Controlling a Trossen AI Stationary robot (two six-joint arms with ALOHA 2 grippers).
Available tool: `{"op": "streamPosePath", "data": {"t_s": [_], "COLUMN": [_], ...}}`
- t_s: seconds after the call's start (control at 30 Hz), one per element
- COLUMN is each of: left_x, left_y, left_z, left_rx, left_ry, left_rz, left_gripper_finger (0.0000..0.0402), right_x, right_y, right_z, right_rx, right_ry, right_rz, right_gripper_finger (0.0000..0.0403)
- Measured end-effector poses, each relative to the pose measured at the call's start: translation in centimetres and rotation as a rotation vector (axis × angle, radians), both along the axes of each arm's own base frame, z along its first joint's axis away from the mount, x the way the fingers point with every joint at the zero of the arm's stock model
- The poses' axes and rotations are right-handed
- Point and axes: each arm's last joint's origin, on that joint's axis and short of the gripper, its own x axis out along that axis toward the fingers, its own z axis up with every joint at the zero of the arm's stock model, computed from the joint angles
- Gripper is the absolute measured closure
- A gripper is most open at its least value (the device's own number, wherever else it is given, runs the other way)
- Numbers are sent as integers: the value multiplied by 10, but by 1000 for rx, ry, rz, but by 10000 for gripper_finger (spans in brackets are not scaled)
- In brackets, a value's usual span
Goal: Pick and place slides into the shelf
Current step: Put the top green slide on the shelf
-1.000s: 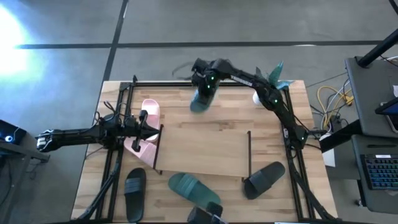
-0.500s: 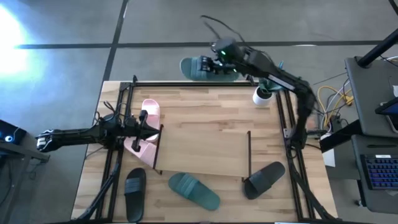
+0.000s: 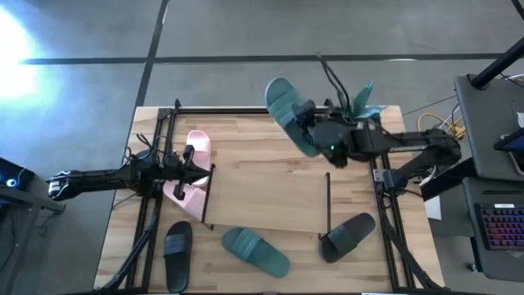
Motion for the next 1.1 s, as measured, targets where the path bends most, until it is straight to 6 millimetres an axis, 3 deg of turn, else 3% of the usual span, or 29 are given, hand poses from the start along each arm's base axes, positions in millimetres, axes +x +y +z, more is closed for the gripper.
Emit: {"op": "streamPosePath", "data": {"t_s": [0.3, 0.5, 0.77, 0.9, 1.1], "left_x": [0, 0, 0, 0, 0], "left_y": [0, 0, 0, 0, 0], "left_z": [0, 0, 0, 0, 0], "left_rx": [0, 0, 0, 0, 0], "left_ry": [-1, 0, -1, -1, 0], "left_rz": [0, 0, 0, 0, 0], "left_gripper_finger": [402, 402, 402, 402, 402], "right_x": [20, 22, 23, 41, 90], "right_y": [42, 72, 101, 110, 125], "right_z": [-31, -35, -42, -47, -53], "right_rx": [12, 20, -18, -45, -61], "right_ry": [-76, -102, -132, -136, -141], "right_rz": [40, 116, 2, -74, -127], "right_gripper_finger": [381, 381, 380, 380, 380]}}
